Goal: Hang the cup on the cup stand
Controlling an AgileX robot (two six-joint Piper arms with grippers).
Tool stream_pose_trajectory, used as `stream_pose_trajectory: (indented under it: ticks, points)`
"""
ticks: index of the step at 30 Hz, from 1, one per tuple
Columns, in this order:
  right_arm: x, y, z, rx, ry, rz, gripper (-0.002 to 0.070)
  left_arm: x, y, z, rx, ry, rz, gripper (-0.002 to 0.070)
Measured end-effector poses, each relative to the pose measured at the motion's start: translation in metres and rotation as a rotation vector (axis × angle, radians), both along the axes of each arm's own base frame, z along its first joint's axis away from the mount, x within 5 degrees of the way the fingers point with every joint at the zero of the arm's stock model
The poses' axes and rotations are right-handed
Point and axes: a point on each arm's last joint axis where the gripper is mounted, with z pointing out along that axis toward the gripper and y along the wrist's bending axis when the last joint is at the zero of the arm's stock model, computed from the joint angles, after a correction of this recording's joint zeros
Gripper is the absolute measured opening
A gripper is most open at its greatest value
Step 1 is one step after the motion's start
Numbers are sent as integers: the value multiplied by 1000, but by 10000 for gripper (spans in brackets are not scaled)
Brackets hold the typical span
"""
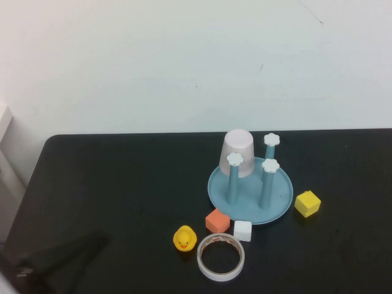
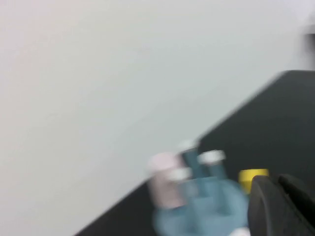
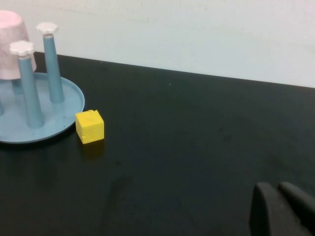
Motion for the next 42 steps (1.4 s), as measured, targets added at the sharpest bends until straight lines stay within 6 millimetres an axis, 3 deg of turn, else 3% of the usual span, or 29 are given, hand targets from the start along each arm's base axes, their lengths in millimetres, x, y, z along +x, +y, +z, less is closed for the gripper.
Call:
stream_pose_trajectory:
  ticks: [7, 14, 21, 30, 42]
  points:
    - [0, 0, 0, 0, 0, 0, 11, -8, 44, -17, -23, -2, 313, -1]
    - [0, 0, 0, 0, 0, 0, 11, -17, 67, -49, -70, 124, 549, -1]
    - [0, 0, 0, 0, 0, 0, 11, -23, 76, -72, -78, 191, 647, -1]
    - [0, 0, 0, 0, 0, 0, 11, -33, 80, -72, 17, 101, 695, -1]
    - [0, 0, 0, 0, 1, 0, 11, -37, 81, -82, 0, 230, 722, -1]
